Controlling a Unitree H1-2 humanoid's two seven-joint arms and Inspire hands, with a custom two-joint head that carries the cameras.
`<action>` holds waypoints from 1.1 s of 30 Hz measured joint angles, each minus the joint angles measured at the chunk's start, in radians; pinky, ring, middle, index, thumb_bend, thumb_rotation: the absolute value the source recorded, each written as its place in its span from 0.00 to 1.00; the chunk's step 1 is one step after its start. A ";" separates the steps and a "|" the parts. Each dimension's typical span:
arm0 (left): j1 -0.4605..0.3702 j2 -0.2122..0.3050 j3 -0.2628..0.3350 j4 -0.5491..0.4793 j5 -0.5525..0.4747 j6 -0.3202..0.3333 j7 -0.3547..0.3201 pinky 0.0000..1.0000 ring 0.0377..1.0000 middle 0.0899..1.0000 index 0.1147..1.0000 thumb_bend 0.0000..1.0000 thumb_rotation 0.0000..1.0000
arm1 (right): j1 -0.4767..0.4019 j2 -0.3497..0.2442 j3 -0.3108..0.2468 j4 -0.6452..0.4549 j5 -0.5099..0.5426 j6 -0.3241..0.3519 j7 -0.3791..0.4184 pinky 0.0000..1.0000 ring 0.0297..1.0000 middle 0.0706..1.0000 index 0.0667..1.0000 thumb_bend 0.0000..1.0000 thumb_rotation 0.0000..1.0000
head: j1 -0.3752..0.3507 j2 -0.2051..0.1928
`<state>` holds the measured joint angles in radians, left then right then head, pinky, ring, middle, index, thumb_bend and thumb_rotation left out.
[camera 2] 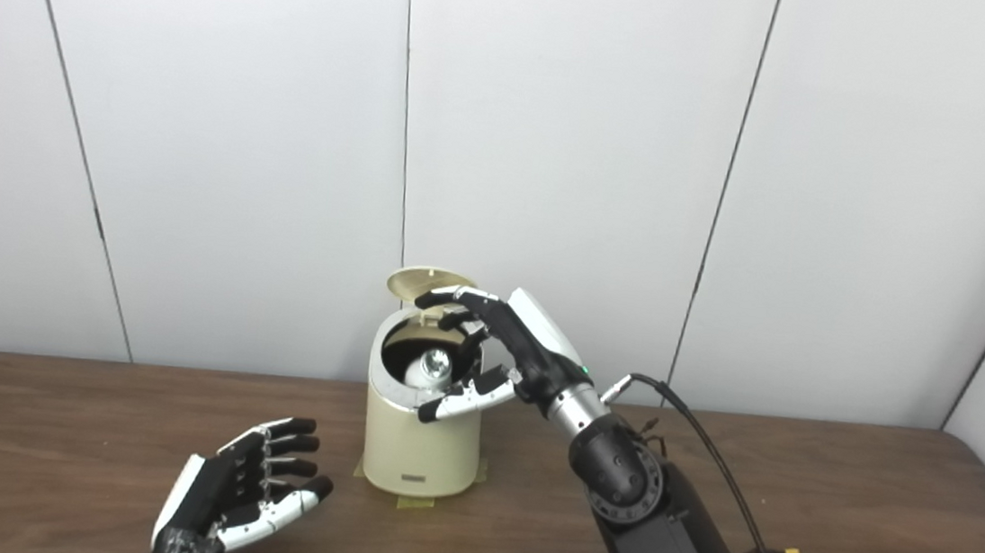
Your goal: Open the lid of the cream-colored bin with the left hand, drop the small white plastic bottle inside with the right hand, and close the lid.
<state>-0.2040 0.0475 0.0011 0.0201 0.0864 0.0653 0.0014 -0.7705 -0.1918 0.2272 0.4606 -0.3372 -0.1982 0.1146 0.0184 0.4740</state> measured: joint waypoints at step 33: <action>0.004 0.005 -0.002 0.000 -0.007 0.004 -0.004 0.53 0.65 0.71 0.73 0.64 0.12 | 0.373 0.023 -0.292 -0.232 0.310 -0.041 -0.077 0.56 0.60 0.75 0.76 0.81 0.10 | 0.017 -0.003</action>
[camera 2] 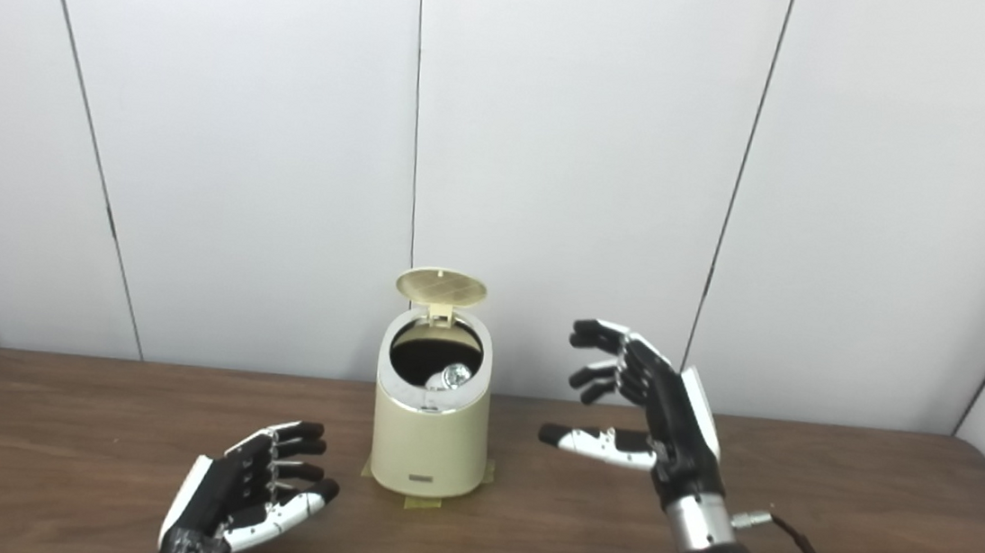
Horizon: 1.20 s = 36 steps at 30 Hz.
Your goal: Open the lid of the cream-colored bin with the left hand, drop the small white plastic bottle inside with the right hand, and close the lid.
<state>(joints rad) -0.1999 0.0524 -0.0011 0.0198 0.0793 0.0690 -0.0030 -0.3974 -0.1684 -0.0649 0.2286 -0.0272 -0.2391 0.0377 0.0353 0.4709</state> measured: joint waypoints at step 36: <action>-0.463 0.146 -0.085 0.085 0.106 0.017 -0.116 0.83 0.96 0.99 0.99 0.94 0.43 | 0.161 0.061 -0.008 -0.021 0.121 -0.024 0.068 0.61 0.63 0.75 0.77 0.83 0.21 | 0.020 -0.021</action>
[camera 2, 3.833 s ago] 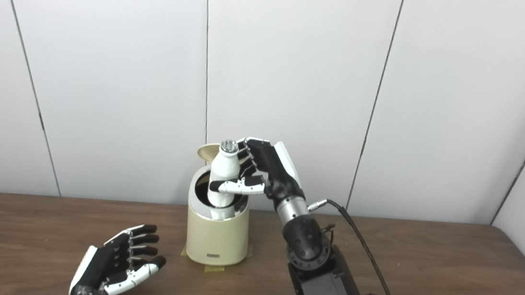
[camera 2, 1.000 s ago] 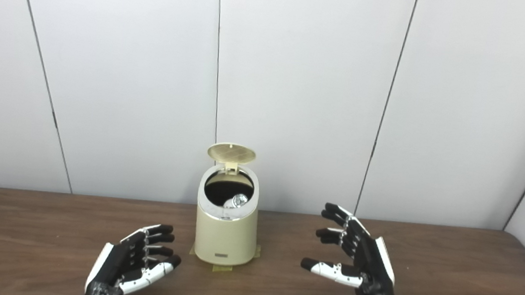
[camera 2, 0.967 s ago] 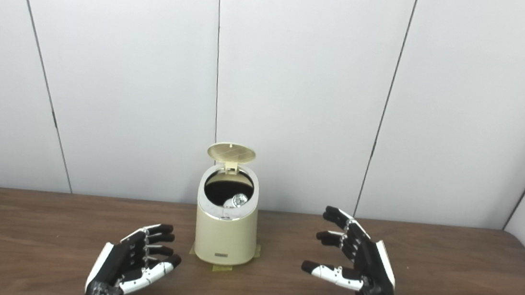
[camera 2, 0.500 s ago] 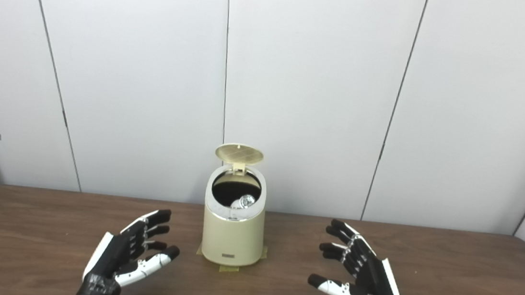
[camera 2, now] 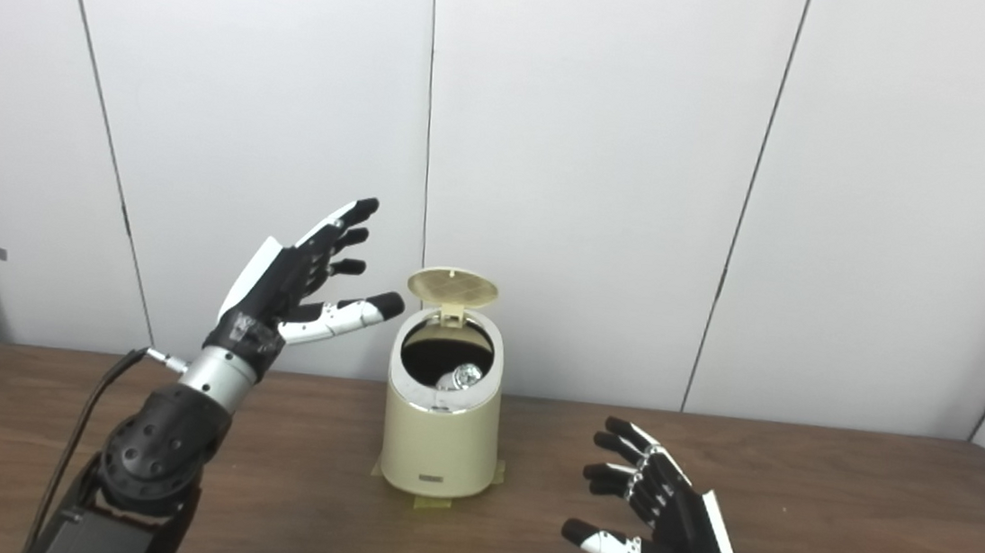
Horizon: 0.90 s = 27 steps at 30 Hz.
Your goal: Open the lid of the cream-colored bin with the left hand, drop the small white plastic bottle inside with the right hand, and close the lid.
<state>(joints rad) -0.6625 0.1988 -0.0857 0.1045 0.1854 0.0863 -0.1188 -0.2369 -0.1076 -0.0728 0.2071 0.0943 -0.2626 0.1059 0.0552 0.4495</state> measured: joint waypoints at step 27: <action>-0.192 0.112 -0.287 0.260 0.432 -0.023 -0.077 1.00 1.00 0.83 0.78 0.98 0.51 | 0.010 0.019 0.001 -0.047 -0.011 0.021 -0.018 0.48 0.59 0.73 0.74 0.82 0.24 | -0.023 0.003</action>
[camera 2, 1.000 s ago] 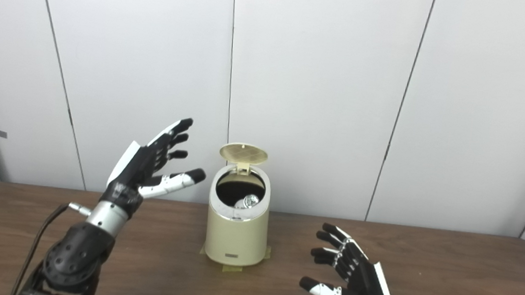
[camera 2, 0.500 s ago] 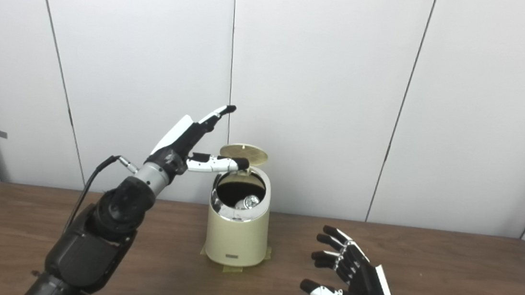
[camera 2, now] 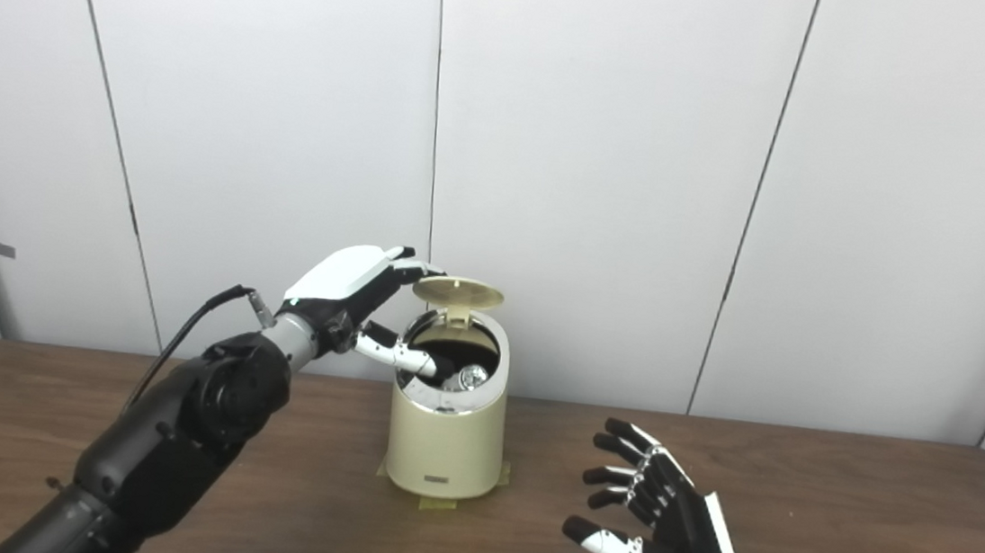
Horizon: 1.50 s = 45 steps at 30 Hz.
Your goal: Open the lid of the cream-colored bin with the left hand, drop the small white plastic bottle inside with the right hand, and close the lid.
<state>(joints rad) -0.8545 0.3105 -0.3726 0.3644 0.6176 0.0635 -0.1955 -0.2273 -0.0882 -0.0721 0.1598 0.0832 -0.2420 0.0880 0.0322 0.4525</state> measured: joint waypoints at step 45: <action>0.108 0.052 -0.012 -0.196 0.110 -0.121 -0.115 1.00 1.00 0.77 0.74 0.99 0.50 | 0.002 0.022 0.013 -0.052 -0.029 0.074 -0.034 0.45 0.55 0.72 0.74 0.81 0.24 | -0.015 0.041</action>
<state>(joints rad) -0.7460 0.3625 -0.3842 0.1679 0.7276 -0.0570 -0.3102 -0.2255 -0.0658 -0.0594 0.1076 0.0541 -0.1675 0.0535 0.0169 0.4939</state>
